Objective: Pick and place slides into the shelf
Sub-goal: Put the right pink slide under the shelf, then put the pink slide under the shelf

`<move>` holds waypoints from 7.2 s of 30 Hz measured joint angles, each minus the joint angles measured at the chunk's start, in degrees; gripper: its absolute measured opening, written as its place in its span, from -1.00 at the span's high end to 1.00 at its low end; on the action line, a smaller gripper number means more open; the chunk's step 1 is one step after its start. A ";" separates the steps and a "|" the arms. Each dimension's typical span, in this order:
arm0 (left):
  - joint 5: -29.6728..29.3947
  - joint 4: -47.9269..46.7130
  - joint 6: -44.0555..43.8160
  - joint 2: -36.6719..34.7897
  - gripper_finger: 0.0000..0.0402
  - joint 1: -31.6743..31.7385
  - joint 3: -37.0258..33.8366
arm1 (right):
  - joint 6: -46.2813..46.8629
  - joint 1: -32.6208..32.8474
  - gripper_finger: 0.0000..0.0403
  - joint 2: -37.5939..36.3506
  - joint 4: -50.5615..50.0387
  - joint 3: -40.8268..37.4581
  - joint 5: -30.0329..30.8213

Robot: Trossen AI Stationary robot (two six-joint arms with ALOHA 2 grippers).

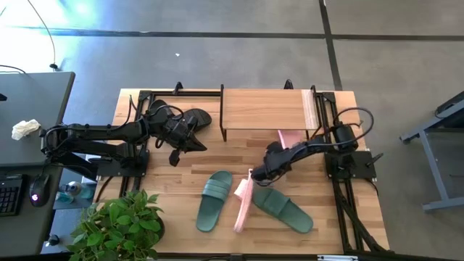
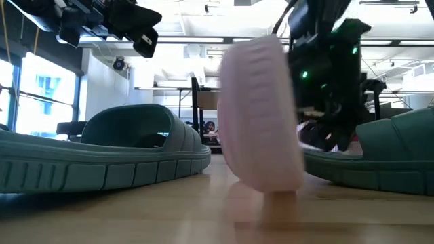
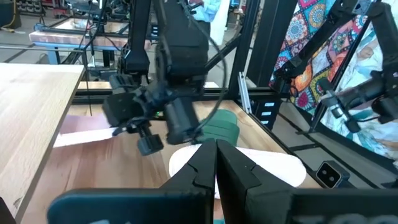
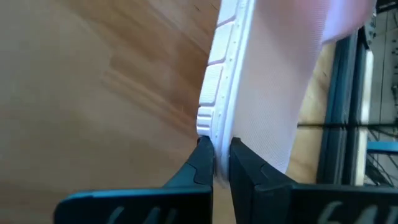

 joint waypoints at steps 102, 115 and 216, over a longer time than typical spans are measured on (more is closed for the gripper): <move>1.96 -0.17 -4.17 0.02 1.00 0.00 0.00 | -1.73 -5.48 0.47 -1.17 4.95 -8.52 5.66; 1.96 -0.17 -4.18 0.02 1.00 0.01 0.00 | -1.71 -5.48 0.12 -1.20 3.19 -8.46 6.63; 2.82 -13.60 0.10 0.01 1.00 -0.01 0.02 | 53.30 25.01 0.24 18.24 5.97 57.88 -19.30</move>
